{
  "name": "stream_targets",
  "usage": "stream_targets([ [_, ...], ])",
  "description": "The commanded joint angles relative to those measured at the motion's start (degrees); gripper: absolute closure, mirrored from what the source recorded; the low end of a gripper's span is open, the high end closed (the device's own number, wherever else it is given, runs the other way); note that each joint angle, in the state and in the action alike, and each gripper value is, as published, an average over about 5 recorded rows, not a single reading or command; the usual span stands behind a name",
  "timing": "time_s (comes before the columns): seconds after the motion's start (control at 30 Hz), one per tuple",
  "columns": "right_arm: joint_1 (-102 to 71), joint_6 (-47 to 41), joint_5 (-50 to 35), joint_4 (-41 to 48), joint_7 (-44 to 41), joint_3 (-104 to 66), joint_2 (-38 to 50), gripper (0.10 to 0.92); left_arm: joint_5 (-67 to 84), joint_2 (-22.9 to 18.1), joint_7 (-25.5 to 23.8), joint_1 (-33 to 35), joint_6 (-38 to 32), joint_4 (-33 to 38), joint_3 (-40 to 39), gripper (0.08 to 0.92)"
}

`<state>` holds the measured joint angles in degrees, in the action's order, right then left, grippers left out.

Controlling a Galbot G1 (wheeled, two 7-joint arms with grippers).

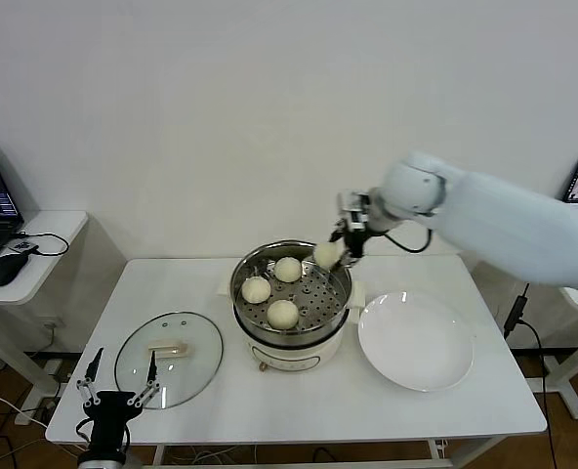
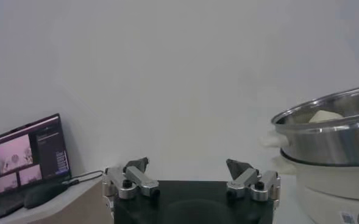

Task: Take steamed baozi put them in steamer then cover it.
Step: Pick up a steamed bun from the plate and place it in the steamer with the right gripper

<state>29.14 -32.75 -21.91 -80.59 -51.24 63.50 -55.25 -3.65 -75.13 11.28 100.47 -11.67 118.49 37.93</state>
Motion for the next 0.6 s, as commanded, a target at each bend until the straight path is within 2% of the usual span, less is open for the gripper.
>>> stream_targets([
  [0.03,-3.2,-5.2,-3.1,6.4,2.9,3.1,-11.0,0.44,0.4,-0.1,0.0,-0.1,0.0,-0.1,0.8,0.177],
  [0.6,-9.4,-5.8,2.2,8.1,2.3,1.5,-8.4,0.44,0.4,-0.2,-0.1,-0.6,0.1,-0.6,0.7,0.177],
])
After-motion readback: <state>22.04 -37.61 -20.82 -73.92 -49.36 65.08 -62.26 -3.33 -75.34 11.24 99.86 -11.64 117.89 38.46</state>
